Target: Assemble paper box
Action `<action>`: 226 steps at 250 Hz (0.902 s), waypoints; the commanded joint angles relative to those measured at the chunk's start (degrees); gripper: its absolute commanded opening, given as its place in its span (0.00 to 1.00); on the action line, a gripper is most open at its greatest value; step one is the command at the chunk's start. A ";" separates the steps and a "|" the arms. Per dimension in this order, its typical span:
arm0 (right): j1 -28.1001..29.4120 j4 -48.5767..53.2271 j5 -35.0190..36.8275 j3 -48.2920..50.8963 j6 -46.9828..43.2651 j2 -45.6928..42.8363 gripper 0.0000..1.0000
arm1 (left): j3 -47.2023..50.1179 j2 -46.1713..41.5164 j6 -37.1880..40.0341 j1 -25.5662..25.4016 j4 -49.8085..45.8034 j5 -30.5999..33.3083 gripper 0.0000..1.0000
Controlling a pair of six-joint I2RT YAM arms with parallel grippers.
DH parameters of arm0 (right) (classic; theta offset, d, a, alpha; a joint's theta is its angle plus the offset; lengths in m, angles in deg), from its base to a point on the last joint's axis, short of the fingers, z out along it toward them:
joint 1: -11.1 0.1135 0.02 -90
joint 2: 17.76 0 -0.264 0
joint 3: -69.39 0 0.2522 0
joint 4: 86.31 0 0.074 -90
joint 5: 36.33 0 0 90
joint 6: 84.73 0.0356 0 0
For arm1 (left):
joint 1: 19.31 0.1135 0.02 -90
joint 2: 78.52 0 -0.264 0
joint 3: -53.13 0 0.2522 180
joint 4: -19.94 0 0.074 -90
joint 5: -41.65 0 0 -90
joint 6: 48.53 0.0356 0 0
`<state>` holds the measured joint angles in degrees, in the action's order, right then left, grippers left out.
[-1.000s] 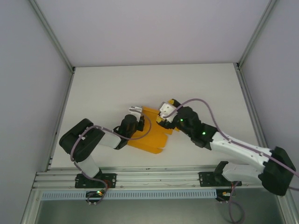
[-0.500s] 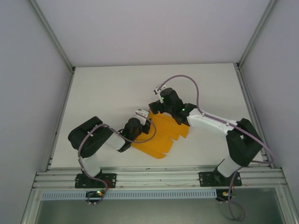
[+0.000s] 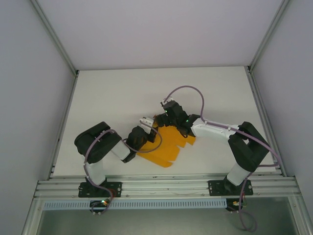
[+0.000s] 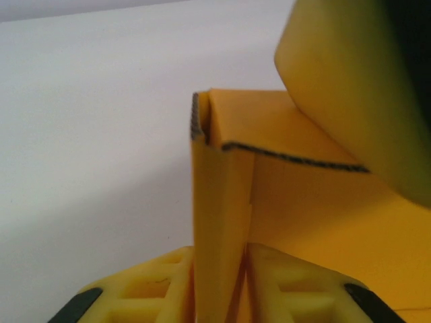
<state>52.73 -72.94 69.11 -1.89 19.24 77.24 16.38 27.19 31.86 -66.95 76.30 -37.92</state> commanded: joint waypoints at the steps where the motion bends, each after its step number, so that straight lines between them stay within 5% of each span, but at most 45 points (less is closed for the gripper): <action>1: 0.82 4.69 -3.82 3.14 2.02 3.25 0.92 | 0.88 -0.08 -0.28 -0.53 1.37 0.27 0.26; 78: 1.40 5.80 -3.27 3.29 0.95 1.50 0.92 | -2.65 -6.40 3.14 -0.53 -9.22 4.73 0.25; 96: 1.52 6.56 -2.37 2.85 0.75 0.94 0.92 | -3.51 -7.73 4.04 -0.57 -11.93 5.92 0.00; 128: 1.48 6.11 -0.21 2.63 -0.41 -2.17 0.97 | -5.11 -7.81 4.65 -0.52 -16.55 7.88 0.00; 184: -0.23 12.60 5.88 4.40 1.71 -17.92 1.00 | -3.11 -10.65 -1.79 0.01 -16.10 10.18 0.00; 226: -5.22 15.69 -6.82 14.60 7.26 -35.15 1.00 | -3.33 -18.01 -12.03 4.10 -22.41 2.28 0.00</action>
<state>50.61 -62.64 70.07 6.22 22.28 52.24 13.34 14.97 28.82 -66.01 58.47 -31.01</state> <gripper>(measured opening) 0.995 0.080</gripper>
